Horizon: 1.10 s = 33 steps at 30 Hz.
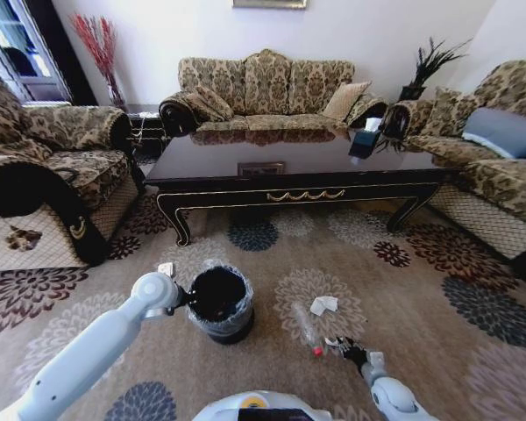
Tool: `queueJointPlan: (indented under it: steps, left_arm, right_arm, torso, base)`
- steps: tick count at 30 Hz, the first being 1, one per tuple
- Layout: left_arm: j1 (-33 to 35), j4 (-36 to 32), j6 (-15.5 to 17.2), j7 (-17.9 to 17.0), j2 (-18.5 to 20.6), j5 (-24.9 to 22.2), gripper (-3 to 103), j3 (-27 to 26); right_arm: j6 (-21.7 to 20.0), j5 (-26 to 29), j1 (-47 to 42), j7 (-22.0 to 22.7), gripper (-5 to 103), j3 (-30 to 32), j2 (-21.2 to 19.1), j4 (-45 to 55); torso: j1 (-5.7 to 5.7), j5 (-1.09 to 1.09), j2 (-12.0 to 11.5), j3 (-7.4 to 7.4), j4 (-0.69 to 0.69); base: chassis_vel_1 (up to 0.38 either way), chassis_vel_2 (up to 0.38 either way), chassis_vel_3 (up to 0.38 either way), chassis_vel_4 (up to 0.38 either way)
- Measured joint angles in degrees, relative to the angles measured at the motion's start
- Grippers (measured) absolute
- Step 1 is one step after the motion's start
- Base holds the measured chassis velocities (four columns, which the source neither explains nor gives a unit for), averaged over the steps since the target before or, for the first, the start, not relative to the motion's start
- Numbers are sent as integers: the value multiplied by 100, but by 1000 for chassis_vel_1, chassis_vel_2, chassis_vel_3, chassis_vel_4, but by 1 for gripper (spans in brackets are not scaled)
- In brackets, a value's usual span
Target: Move to the front of the table and pick up the trash from the floor, then place it into the trash bin.
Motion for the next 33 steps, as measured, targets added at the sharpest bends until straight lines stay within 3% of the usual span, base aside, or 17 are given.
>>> queueJointPlan:
  steps: [1, 4, 7, 20, 24, 33]
  left_arm:
    - [0, 0, 0, 0, 0, 0, 0, 0]
    - [14, 1, 0, -1, -31, 16, 0, 28]
    - [36, 3, 0, -2, -35, 33, 0, 29]
    - [103, 4, 1, -7, -120, 139, 0, 105]
    - [80, 3, 1, -9, -178, 174, 0, 200]
    - [-338, 37, 2, -36, -496, 311, 0, 783]
  right_arm:
    - [0, 0, 0, 0, 21, 0, 0, 0]
    - [-2, -13, 5, -6, 5, -9, 36, -18]
    - [-2, -11, 2, -10, 2, -5, 25, -8]
    - [27, 24, -112, -13, 0, 147, -104, 346]
    - [91, 18, -260, -16, 0, 328, -203, 750]
    - [101, 135, -1129, 87, 0, 852, -485, 3084]
  torso:
    - [0, 0, 0, 0, 0]
    - [0, 0, 0, 0, 0]
    - [0, 0, 0, 0, 0]
    - [0, 1, 0, 0, 1]
    - [0, 1, 0, 0, 2]
    - [0, -1, 0, 0, 1]
  base:
    - [0, 0, 0, 0]
    - [0, 0, 0, 0]
    - [0, 0, 0, 0]
    - [0, 0, 0, 0]
    - [0, 0, 0, 0]
    - [0, 0, 0, 0]
